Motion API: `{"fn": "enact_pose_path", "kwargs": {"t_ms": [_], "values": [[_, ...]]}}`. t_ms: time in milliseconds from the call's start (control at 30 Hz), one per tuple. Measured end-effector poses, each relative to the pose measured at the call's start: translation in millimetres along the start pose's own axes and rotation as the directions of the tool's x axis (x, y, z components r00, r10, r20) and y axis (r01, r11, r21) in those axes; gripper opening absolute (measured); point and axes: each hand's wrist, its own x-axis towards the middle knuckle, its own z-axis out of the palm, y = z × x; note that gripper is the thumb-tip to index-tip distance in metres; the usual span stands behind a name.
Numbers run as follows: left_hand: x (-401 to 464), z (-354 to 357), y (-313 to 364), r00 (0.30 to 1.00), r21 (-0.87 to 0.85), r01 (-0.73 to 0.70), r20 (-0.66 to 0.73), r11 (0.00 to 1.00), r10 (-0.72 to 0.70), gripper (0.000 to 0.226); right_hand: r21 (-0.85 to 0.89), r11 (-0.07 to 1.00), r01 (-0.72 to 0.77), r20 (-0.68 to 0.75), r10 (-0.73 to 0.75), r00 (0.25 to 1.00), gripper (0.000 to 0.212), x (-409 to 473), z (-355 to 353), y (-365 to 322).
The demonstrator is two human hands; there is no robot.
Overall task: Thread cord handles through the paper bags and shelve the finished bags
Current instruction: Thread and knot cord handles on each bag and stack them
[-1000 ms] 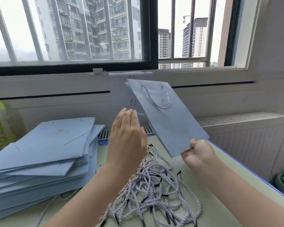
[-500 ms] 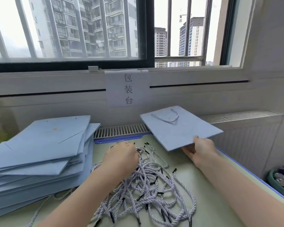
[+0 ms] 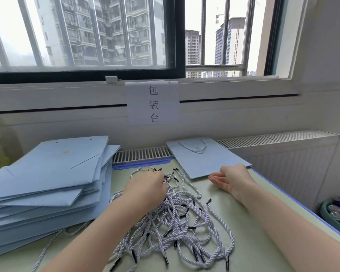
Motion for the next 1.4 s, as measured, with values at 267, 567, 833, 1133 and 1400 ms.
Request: {"fn": "enact_pose_path", "kwargs": {"t_ms": [267, 567, 833, 1133, 1400], "values": [[-30, -22, -22, 0.941, 0.194, 0.077, -0.338, 0.978, -0.007, 0.023, -0.546, 0.465, 0.697, 0.49, -0.498, 0.716, 0.011, -57, 36, 17], [-63, -45, -91, 0.834, 0.178, 0.467, -0.414, 0.866, -0.364, 0.031, -0.499, -0.074, 0.863, 0.849, -0.241, 0.47, 0.034, -93, 57, 50], [-58, -34, -111, 0.913, 0.308, 0.405, -0.177, 0.861, -0.367, 0.066, -0.487, -0.107, 0.867, 0.815, -0.411, 0.408, 0.014, -87, 56, 49], [-68, -50, -102, 0.895, 0.478, 0.329, -0.434, 0.815, -0.107, 0.046, -0.261, 0.506, 0.822, 0.52, -0.644, 0.561, 0.023, -84, 50, 26], [-84, -73, -65, 0.519, 0.275, -0.04, -0.816, 0.961, 0.255, 0.05, 0.089, 0.988, 0.128, 0.555, -0.156, 0.817, 0.026, -83, 50, 12]]}}
